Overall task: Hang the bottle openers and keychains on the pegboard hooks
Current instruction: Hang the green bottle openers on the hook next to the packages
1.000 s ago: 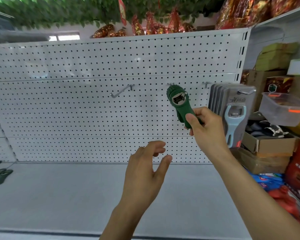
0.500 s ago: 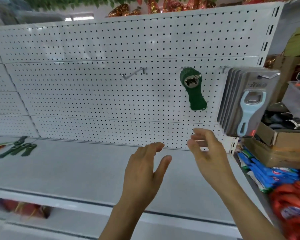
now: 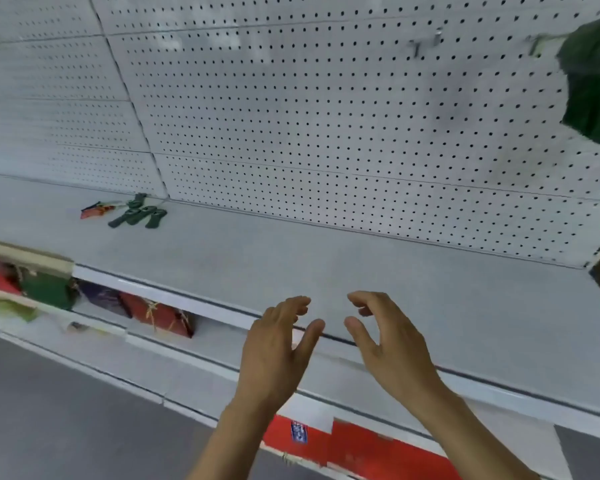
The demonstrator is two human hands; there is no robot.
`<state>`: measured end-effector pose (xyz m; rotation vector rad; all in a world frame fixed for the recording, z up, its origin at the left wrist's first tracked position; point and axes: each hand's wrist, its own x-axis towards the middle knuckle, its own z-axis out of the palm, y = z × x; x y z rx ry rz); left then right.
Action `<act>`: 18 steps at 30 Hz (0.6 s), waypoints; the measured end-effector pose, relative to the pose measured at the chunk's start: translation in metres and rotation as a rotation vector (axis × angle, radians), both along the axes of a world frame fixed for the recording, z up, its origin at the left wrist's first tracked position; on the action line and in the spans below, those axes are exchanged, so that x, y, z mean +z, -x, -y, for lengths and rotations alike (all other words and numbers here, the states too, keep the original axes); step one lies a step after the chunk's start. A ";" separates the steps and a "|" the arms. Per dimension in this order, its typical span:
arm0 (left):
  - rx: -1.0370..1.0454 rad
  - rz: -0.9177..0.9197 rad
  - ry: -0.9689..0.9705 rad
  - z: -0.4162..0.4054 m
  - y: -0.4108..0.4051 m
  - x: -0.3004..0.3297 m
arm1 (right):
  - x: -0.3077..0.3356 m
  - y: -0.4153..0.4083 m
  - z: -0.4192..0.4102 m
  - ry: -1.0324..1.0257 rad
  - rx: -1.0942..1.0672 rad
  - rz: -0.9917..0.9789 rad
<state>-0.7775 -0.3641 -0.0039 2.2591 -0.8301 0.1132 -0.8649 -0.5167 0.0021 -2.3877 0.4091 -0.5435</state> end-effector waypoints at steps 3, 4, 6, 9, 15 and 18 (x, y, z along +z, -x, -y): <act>0.030 -0.082 -0.037 -0.039 -0.028 -0.011 | -0.012 -0.035 -0.036 -0.042 0.019 -0.037; 0.041 -0.111 -0.046 -0.057 -0.041 -0.014 | -0.017 -0.052 -0.053 -0.059 0.027 -0.049; 0.059 -0.151 -0.061 -0.092 -0.068 -0.019 | -0.025 -0.081 -0.089 -0.111 0.042 -0.075; 0.097 -0.160 -0.074 -0.144 -0.113 -0.025 | -0.038 -0.128 -0.140 -0.144 0.074 -0.093; 0.126 -0.198 -0.083 -0.221 -0.188 -0.031 | -0.051 -0.207 -0.212 -0.171 0.109 -0.117; 0.134 -0.195 -0.081 -0.243 -0.225 -0.033 | -0.050 -0.245 -0.232 -0.178 0.120 -0.136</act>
